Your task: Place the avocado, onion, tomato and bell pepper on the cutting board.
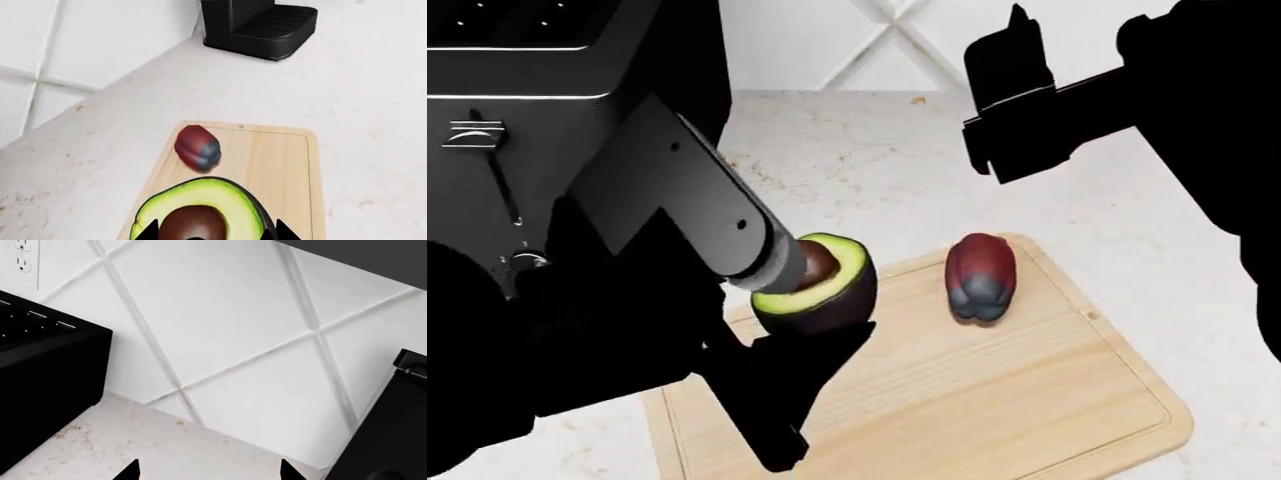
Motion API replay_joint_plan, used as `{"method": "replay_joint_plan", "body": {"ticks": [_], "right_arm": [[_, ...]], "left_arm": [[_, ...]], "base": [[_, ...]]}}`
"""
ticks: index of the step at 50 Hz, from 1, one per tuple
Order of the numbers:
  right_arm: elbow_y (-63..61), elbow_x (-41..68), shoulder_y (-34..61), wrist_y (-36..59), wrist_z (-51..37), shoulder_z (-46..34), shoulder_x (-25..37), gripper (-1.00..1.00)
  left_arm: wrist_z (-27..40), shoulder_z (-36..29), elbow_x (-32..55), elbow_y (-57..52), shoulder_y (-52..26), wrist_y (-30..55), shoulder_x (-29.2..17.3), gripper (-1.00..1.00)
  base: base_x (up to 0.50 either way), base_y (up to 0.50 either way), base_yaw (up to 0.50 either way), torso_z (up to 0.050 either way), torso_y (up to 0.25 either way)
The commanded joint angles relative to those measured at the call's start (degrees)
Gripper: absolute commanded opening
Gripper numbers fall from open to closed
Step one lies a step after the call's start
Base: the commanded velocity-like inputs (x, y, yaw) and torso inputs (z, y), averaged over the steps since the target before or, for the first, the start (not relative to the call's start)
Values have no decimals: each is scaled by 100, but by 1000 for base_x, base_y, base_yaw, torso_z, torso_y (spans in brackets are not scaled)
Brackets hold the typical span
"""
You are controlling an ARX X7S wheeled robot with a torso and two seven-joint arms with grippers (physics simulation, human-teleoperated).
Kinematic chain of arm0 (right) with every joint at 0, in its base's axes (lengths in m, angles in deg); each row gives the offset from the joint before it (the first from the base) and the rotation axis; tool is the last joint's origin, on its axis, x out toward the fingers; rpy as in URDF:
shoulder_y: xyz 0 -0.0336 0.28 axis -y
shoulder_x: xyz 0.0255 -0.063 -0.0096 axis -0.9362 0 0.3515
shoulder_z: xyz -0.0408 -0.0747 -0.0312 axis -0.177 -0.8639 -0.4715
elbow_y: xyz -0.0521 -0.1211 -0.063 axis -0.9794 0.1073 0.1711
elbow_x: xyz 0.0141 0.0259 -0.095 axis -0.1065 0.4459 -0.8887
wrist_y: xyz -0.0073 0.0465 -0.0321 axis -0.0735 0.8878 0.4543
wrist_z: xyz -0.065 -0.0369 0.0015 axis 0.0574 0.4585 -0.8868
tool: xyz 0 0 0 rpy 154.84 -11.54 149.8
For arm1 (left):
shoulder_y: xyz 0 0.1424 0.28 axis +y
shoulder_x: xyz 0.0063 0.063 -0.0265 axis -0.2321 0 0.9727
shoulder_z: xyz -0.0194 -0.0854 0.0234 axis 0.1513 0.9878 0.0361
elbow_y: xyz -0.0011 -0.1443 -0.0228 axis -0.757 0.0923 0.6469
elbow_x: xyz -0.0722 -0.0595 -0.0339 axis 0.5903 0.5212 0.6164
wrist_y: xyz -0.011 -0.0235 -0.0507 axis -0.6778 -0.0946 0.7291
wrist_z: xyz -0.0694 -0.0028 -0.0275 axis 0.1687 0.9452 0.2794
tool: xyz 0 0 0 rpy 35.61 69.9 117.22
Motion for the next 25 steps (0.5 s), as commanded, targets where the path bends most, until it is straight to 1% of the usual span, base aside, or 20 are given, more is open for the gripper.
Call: {"method": "replay_joint_plan", "body": {"ticks": [1,10,16,25], "right_arm": [[16,-142,118,-65,196,129,-179,100],[-17,-158,78,-96,200,94,-204,100],[-24,-155,75,-104,184,81,-208,100],[28,-101,186,-52,176,70,-217,100]], "left_arm": [[-796,-227,-1130,613,79,-289,636,-100],[-1401,-604,-1885,1408,9,-607,832,-100],[-1593,-731,-2075,1661,28,-748,958,-100],[-1634,-811,-2112,1720,144,-843,1074,-100]], "base": [[0,0,0,10,0],[0,0,0,0,0],[0,0,0,0,0],[0,0,0,0,1]]}}
